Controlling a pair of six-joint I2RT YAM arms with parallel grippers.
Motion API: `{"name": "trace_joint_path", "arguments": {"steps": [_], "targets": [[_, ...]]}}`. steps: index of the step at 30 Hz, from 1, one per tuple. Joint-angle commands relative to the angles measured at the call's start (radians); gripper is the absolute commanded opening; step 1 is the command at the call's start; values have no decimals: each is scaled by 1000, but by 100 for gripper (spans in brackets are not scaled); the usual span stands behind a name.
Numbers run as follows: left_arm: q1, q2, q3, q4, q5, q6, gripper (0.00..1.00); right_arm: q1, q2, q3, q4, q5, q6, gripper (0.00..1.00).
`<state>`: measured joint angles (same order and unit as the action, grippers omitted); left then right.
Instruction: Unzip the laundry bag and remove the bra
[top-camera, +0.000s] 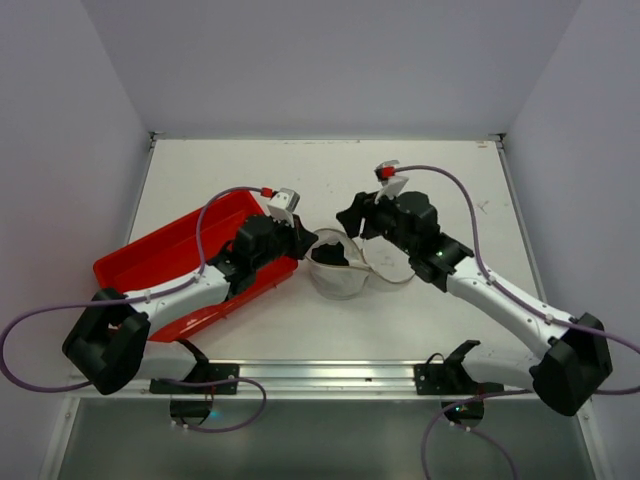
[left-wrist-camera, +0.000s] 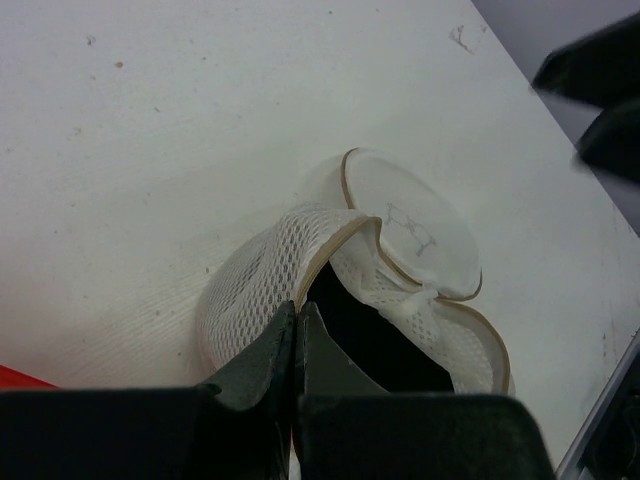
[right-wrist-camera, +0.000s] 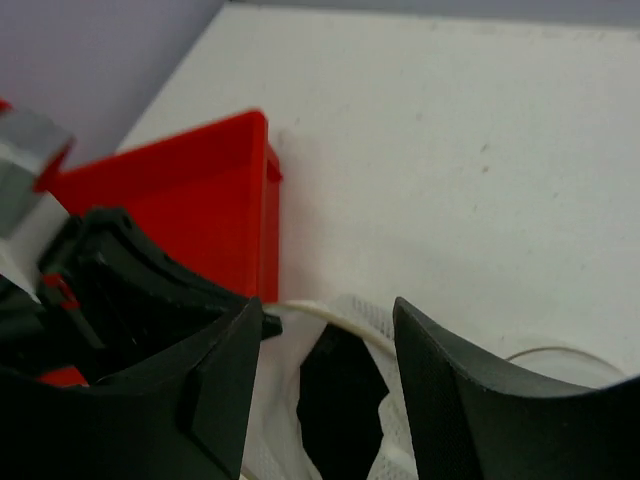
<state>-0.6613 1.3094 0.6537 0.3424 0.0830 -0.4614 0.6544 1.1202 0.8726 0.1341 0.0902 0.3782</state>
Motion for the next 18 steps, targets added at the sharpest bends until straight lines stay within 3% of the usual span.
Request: {"name": "trace_joint_path", "arguments": {"steps": [1, 3, 5, 7, 9, 14, 18], "targets": [[6, -13, -6, 66, 27, -8, 0, -1, 81, 78, -261, -286, -67, 57], [6, -13, -3, 61, 37, -13, 0, 1, 151, 136, -313, -395, -82, 57], [6, -24, -3, 49, 23, -17, 0, -1, 196, 158, -401, -388, -87, 50], [6, -41, -5, 30, 6, -14, 0, -1, 191, 120, -395, -373, -78, 42], [6, -47, -8, 11, -17, -11, 0, 1, 173, 77, -374, -366, -71, 41], [6, -27, 7, -20, -14, -14, 0, 4, 207, 54, -344, -438, -64, 42], [6, -16, 9, -25, -6, -8, 0, 7, 225, 28, -326, -402, -44, 48]]}}
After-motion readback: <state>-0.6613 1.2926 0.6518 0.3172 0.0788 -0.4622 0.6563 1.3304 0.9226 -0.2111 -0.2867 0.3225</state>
